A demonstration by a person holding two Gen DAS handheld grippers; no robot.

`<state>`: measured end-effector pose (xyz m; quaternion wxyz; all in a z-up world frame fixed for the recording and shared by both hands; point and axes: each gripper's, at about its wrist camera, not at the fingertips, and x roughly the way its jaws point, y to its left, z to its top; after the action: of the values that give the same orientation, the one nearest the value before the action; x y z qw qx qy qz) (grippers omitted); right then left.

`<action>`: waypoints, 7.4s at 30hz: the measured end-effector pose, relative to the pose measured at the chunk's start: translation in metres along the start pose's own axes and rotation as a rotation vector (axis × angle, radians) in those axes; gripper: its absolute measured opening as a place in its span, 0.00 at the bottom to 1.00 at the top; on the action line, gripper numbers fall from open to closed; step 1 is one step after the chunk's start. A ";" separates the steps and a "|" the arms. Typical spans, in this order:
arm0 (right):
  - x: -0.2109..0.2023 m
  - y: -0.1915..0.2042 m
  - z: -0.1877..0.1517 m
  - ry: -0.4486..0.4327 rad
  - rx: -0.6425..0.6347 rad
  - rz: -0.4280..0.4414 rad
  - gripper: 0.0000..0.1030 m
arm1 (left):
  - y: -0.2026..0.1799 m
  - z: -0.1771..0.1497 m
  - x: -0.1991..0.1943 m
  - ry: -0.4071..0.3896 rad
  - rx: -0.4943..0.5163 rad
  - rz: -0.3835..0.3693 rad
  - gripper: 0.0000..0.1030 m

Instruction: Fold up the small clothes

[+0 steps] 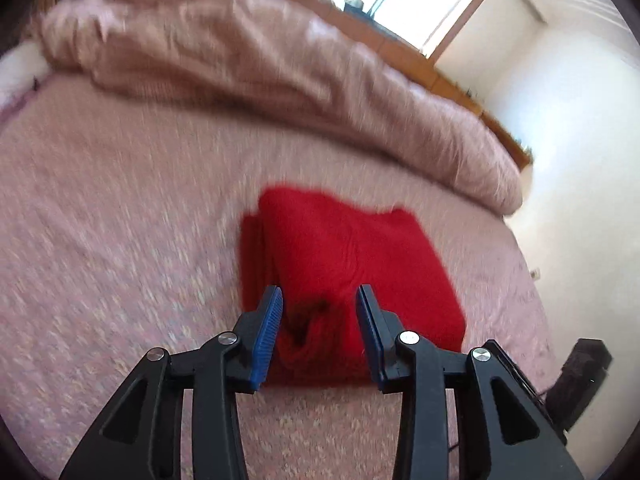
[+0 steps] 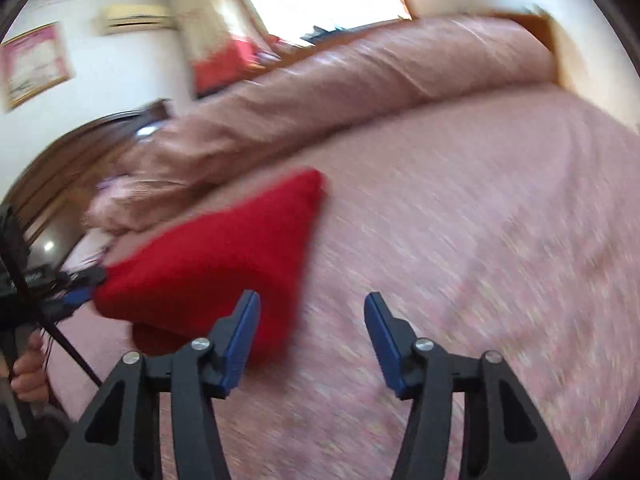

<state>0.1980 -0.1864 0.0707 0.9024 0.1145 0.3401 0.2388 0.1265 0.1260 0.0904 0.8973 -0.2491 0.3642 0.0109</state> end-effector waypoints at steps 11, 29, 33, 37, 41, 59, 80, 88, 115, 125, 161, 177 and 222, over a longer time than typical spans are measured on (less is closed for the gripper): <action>0.042 0.078 0.025 -0.008 -0.299 0.167 0.12 | -0.043 -0.008 0.049 -0.090 0.162 -0.001 0.21; 0.087 0.051 -0.005 0.181 -0.218 0.248 0.01 | -0.035 -0.053 0.085 0.016 0.252 0.107 0.20; 0.085 0.051 -0.004 0.190 -0.219 0.257 0.01 | -0.033 -0.059 0.083 0.005 0.238 0.115 0.20; 0.084 0.058 -0.002 0.182 -0.234 0.226 0.01 | -0.039 -0.061 0.083 -0.004 0.281 0.144 0.20; 0.088 0.056 0.000 0.203 -0.223 0.232 0.01 | -0.034 -0.053 0.084 0.016 0.198 0.114 0.20; 0.088 0.052 0.004 0.206 -0.188 0.247 0.01 | 0.053 -0.010 0.058 0.068 -0.161 0.063 0.30; 0.083 0.050 0.003 0.166 -0.188 0.284 0.01 | 0.030 -0.029 0.054 0.050 -0.055 0.047 0.08; 0.074 0.045 0.012 0.134 -0.125 0.414 0.39 | 0.033 -0.021 0.055 0.060 -0.079 -0.005 0.14; 0.156 -0.052 0.042 0.543 0.431 0.552 0.94 | 0.076 0.002 0.119 0.408 -0.196 -0.274 0.64; 0.180 -0.008 0.041 0.524 0.326 0.480 1.00 | 0.083 0.011 0.140 0.432 -0.242 -0.402 0.72; 0.171 -0.025 0.032 0.510 0.342 0.468 0.78 | 0.076 0.006 0.129 0.344 -0.228 -0.289 0.71; 0.154 -0.004 0.046 0.458 0.204 0.420 0.63 | 0.062 0.015 0.108 0.254 -0.188 -0.300 0.32; 0.138 -0.113 0.113 0.333 0.236 0.103 0.85 | -0.078 0.061 0.189 0.228 0.062 -0.107 0.51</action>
<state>0.4037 -0.2183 0.0363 0.8005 0.1956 0.5040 0.2587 0.3201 0.0551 0.0369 0.8567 -0.2402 0.4500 -0.0766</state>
